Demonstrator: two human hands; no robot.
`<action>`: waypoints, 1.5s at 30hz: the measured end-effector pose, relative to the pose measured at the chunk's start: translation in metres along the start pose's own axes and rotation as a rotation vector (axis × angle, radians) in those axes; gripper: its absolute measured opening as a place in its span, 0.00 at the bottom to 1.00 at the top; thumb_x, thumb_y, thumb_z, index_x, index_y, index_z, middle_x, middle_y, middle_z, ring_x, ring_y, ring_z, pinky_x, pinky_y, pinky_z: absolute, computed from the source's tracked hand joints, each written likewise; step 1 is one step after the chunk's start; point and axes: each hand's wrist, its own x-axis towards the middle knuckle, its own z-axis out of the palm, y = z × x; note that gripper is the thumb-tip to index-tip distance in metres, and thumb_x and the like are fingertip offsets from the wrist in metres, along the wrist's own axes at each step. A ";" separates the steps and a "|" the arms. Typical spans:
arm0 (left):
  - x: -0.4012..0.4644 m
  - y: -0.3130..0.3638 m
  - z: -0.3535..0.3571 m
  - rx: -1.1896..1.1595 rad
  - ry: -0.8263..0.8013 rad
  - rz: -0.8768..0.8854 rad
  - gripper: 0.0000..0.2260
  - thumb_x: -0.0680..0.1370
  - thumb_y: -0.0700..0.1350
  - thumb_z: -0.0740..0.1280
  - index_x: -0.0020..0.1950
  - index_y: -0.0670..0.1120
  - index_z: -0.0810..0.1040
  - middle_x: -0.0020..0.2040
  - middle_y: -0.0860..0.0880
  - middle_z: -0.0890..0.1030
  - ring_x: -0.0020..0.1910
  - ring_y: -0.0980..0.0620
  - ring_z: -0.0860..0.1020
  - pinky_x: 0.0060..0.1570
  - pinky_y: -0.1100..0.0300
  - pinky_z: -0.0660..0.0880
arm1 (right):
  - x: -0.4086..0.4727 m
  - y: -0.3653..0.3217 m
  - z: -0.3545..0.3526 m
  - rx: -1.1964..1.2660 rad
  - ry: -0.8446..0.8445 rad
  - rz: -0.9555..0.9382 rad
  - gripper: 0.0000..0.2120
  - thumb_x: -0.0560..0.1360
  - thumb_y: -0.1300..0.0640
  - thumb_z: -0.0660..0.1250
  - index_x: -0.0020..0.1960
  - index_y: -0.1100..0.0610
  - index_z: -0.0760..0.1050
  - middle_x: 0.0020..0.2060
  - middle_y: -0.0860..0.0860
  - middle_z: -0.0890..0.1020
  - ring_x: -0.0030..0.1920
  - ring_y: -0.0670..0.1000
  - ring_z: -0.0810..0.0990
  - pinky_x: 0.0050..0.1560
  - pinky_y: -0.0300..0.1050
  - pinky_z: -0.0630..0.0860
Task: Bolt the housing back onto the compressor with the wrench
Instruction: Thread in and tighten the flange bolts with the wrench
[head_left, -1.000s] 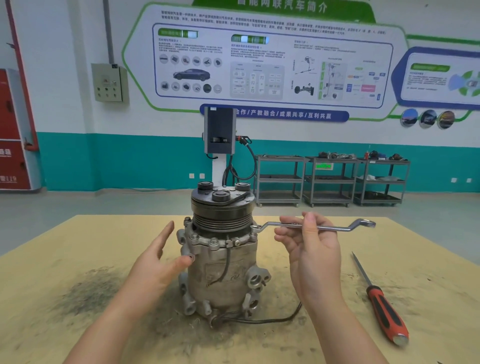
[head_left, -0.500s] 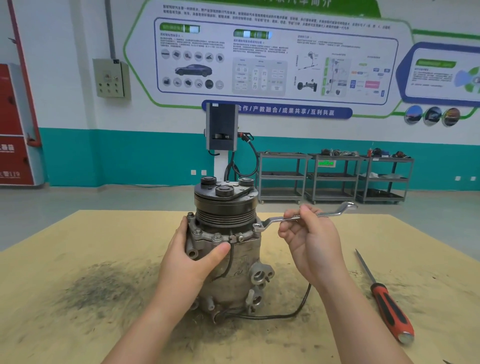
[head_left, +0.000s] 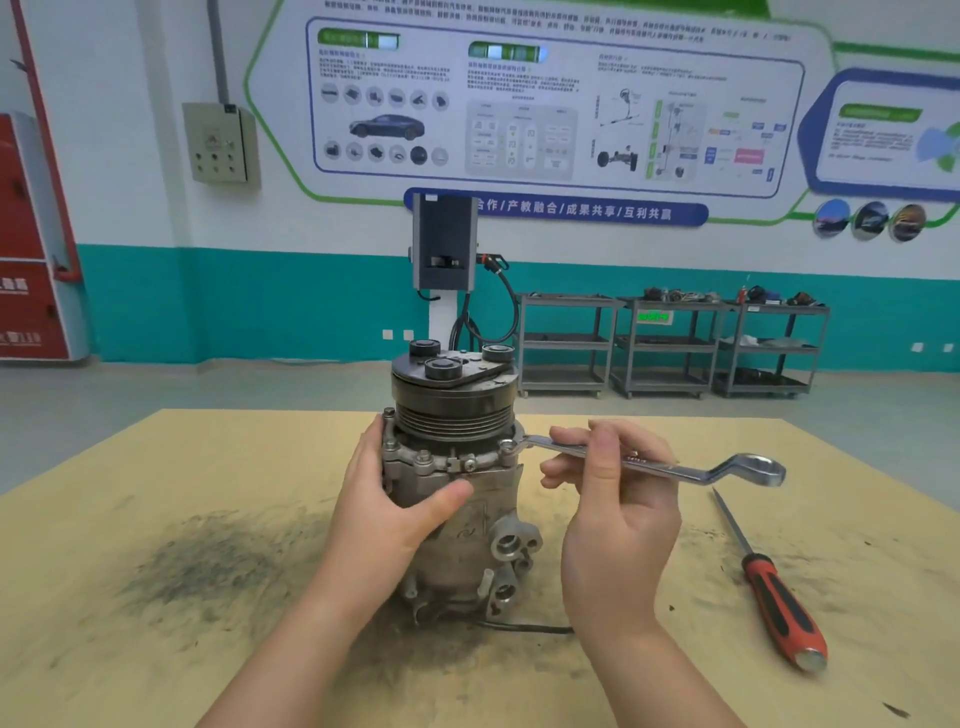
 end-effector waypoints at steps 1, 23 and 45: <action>0.000 0.001 0.002 -0.002 0.013 -0.001 0.31 0.58 0.67 0.74 0.57 0.77 0.65 0.61 0.67 0.76 0.58 0.71 0.74 0.55 0.65 0.74 | -0.003 0.000 0.001 -0.036 -0.015 -0.052 0.06 0.80 0.51 0.61 0.48 0.41 0.75 0.42 0.52 0.83 0.35 0.52 0.81 0.38 0.44 0.79; 0.019 -0.008 0.009 -0.063 0.024 -0.049 0.28 0.69 0.55 0.77 0.65 0.57 0.71 0.58 0.59 0.80 0.55 0.61 0.79 0.55 0.60 0.78 | 0.032 -0.005 -0.007 0.383 -0.086 0.548 0.06 0.82 0.60 0.56 0.52 0.62 0.69 0.35 0.55 0.83 0.31 0.49 0.81 0.34 0.39 0.79; -0.002 0.000 0.028 0.059 0.151 -0.033 0.59 0.50 0.73 0.72 0.77 0.56 0.54 0.64 0.60 0.62 0.68 0.58 0.65 0.64 0.61 0.63 | 0.029 -0.001 0.001 0.376 -0.083 0.508 0.05 0.81 0.63 0.58 0.49 0.60 0.71 0.33 0.54 0.82 0.29 0.50 0.78 0.31 0.40 0.77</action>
